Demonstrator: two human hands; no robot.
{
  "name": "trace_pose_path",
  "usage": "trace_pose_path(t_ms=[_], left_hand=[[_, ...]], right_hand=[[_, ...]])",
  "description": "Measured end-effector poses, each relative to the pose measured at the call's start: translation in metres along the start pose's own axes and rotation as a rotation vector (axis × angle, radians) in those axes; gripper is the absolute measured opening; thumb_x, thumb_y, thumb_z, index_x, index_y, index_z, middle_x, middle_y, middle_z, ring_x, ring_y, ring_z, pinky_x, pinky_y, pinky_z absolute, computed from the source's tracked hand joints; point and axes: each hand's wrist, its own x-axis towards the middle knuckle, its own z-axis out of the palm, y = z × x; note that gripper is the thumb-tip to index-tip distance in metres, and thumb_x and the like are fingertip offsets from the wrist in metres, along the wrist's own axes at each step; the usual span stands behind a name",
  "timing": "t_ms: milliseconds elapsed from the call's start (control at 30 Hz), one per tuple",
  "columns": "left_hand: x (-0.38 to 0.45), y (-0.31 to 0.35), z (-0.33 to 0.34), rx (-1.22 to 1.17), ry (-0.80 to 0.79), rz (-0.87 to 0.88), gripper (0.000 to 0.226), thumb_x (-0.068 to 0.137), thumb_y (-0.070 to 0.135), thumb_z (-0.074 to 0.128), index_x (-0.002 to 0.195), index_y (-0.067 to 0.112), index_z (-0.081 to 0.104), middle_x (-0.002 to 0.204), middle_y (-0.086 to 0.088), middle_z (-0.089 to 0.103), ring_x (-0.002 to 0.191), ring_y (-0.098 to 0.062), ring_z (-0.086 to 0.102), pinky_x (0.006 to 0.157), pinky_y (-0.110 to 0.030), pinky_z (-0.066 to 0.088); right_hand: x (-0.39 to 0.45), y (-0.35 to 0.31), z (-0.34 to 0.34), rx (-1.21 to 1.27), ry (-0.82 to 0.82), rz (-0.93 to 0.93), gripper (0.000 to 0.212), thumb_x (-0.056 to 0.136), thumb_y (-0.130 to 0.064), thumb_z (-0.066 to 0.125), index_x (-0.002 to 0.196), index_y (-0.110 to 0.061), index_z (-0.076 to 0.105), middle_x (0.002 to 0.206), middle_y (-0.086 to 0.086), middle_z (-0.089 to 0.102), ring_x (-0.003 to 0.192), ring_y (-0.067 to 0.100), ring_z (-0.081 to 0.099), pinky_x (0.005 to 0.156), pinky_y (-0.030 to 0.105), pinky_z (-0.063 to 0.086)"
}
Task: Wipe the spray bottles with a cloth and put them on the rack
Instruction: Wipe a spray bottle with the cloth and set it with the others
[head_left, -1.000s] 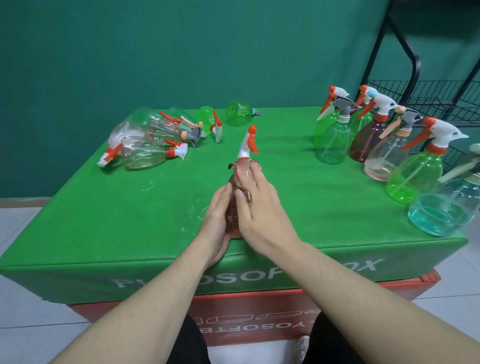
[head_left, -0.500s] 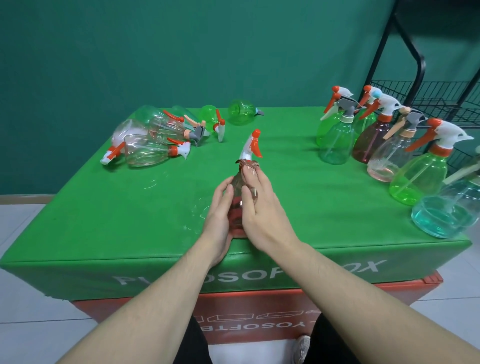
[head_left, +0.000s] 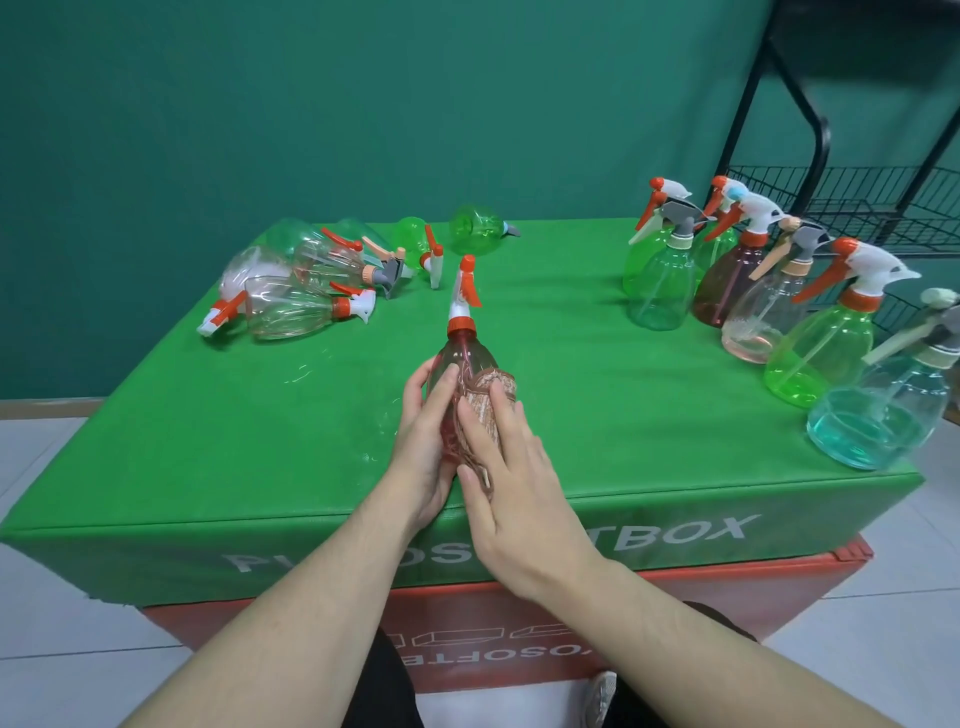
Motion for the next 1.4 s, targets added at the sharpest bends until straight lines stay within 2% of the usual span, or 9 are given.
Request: trace_pose_path(t_ms=[267,467,567,667,800,1000,1167,1233,1400], left_hand=[[0.004,-0.002,-0.003,0.059,-0.059,-0.093,0.07,0.092,0.051,0.068,0.149,0.017,0.047,0.135,-0.014,0.067,0.124,-0.03,0.066,0.109,-0.044,0.05],[0.006,-0.005,-0.004,0.046,-0.157,-0.16,0.058,0.107,0.05,0.036,0.147,0.012,0.055,0.144,-0.01,0.062,0.137,-0.023,0.056,0.115,-0.038,0.041],[0.005,-0.004,-0.005,0.07,-0.153,-0.109,0.048,0.108,0.044,0.036,0.148,0.023,0.054,0.142,0.0,0.064,0.131,-0.015,0.06,0.099,-0.031,0.053],[0.006,-0.004,-0.004,0.125,-0.161,-0.114,0.04,0.105,0.044,0.041,0.142,0.035,0.054,0.131,0.007,0.071,0.113,-0.01,0.07,0.08,-0.039,0.057],[0.007,-0.003,-0.006,0.129,-0.144,-0.134,0.04,0.105,0.042,0.045,0.142,0.031,0.053,0.121,0.005,0.075,0.094,-0.014,0.076,0.065,-0.041,0.059],[0.008,-0.008,-0.007,0.141,-0.093,-0.103,0.04,0.106,0.04,0.045,0.141,0.024,0.054,0.109,0.005,0.077,0.089,-0.012,0.075,0.069,-0.036,0.055],[0.009,-0.01,-0.005,0.138,-0.074,-0.059,0.059,0.1,0.059,0.052,0.147,0.023,0.048,0.131,-0.004,0.07,0.12,-0.021,0.068,0.089,-0.037,0.056],[0.009,-0.009,-0.003,0.146,-0.026,-0.022,0.061,0.097,0.06,0.052,0.146,0.025,0.045,0.13,-0.003,0.071,0.12,-0.022,0.068,0.093,-0.039,0.056],[0.007,-0.007,-0.002,0.126,-0.023,-0.006,0.053,0.098,0.053,0.049,0.143,0.027,0.044,0.12,-0.001,0.073,0.098,-0.01,0.075,0.069,-0.023,0.059]], right_hand=[[0.01,-0.002,-0.009,-0.086,0.0,0.005,0.065,0.096,-0.054,0.009,0.16,-0.042,0.002,0.167,-0.013,-0.02,0.154,0.015,-0.019,0.126,0.052,0.004],[0.044,-0.007,-0.013,-0.148,0.083,-0.042,0.066,0.098,-0.047,0.013,0.16,-0.028,0.026,0.171,0.002,0.005,0.156,0.031,-0.004,0.125,0.053,0.013],[0.065,-0.009,-0.02,-0.134,0.086,-0.004,0.07,0.096,-0.05,0.011,0.159,-0.025,0.03,0.169,0.003,0.014,0.155,0.03,0.007,0.126,0.049,0.014],[0.08,-0.006,-0.028,-0.035,0.078,0.045,0.065,0.099,-0.045,0.019,0.157,-0.022,0.035,0.168,0.004,0.019,0.154,0.026,0.016,0.127,0.04,0.014],[0.089,-0.003,-0.034,0.128,0.1,0.129,0.05,0.107,-0.036,0.027,0.154,-0.025,0.041,0.168,0.0,0.022,0.151,0.022,0.027,0.123,0.031,0.018],[0.075,-0.005,-0.024,0.152,0.12,0.103,0.05,0.106,-0.036,0.028,0.156,-0.03,0.035,0.168,-0.002,0.018,0.146,0.026,0.032,0.122,0.034,0.023],[0.049,0.004,-0.015,0.082,0.107,0.022,0.063,0.1,-0.048,0.019,0.161,-0.034,0.016,0.17,-0.009,0.003,0.156,0.013,0.007,0.126,0.043,0.017],[0.037,0.006,-0.012,0.028,0.074,0.003,0.064,0.099,-0.051,0.016,0.161,-0.04,0.005,0.169,-0.014,-0.008,0.156,0.013,-0.002,0.126,0.049,0.014],[0.014,0.007,-0.011,-0.048,-0.017,0.012,0.063,0.096,-0.055,0.009,0.153,-0.048,-0.017,0.163,-0.021,-0.027,0.155,0.011,-0.016,0.126,0.052,0.002]])
